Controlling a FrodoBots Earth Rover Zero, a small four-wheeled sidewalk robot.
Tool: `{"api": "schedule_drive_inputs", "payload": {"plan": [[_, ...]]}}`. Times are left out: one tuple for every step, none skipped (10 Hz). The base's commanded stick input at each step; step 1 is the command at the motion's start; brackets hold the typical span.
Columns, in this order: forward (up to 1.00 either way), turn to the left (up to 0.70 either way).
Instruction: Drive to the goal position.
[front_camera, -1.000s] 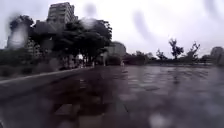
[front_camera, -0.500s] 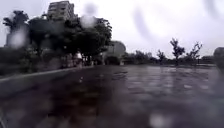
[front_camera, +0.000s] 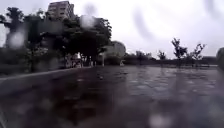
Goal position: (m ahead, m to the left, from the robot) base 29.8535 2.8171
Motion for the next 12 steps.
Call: {"api": "schedule_drive_inputs", "payload": {"plan": [[1.0, 0.0], [1.0, 0.0], [1.0, 0.0], [1.0, 0.0], [1.0, 0.0], [1.0, 0.0], [1.0, 0.0], [1.0, 0.0], [1.0, 0.0], [1.0, 0.0], [1.0, 0.0], [1.0, 0.0]]}}
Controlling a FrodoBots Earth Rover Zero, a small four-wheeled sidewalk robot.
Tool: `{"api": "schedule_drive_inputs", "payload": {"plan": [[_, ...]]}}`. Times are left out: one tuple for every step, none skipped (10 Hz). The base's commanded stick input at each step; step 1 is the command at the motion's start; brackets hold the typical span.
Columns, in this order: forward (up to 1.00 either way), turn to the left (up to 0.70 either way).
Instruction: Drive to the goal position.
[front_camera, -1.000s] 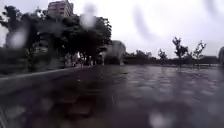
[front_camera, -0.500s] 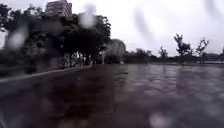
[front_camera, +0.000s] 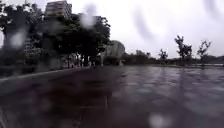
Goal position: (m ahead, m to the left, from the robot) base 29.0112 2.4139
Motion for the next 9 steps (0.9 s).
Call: {"api": "schedule_drive_inputs", "payload": {"plan": [[1.0, 0.0], [1.0, 0.0], [1.0, -0.06], [1.0, -0.17], [1.0, -0.21], [1.0, -0.24], [1.0, 0.0], [1.0, 0.0], [1.0, 0.0]]}}
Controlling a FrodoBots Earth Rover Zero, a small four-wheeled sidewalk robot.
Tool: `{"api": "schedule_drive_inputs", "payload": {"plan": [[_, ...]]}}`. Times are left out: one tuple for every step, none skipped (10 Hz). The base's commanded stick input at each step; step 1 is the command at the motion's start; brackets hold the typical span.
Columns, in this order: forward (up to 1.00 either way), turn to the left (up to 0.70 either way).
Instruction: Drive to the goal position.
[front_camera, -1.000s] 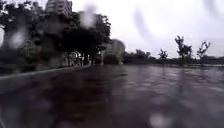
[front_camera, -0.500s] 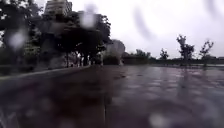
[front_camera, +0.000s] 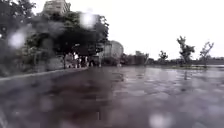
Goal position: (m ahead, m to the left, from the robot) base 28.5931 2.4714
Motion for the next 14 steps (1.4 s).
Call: {"api": "schedule_drive_inputs", "payload": {"plan": [[1.0, 0.0], [1.0, 0.0], [1.0, 0.0], [1.0, 0.0], [1.0, 0.0], [1.0, 0.0], [1.0, 0.0], [1.0, 0.0], [1.0, 0.0], [1.0, 0.0], [1.0, 0.0], [1.0, 0.0], [1.0, 0.0], [1.0, 0.0]]}}
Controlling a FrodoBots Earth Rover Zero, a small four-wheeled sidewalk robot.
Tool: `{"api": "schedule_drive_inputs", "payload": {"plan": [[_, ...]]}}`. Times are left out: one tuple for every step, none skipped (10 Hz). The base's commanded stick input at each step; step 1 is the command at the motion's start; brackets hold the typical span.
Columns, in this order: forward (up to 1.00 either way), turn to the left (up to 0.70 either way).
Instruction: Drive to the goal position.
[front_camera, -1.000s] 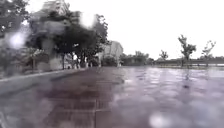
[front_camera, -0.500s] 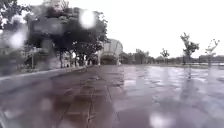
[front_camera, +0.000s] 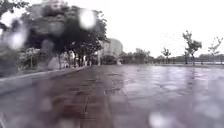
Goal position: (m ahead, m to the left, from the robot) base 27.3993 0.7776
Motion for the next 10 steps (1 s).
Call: {"api": "schedule_drive_inputs", "payload": {"plan": [[1.0, 0.0], [1.0, 0.0], [1.0, 0.0], [1.0, 0.0], [1.0, 0.0], [1.0, 0.0], [1.0, 0.0], [1.0, 0.0], [1.0, 0.0], [1.0, 0.0]]}}
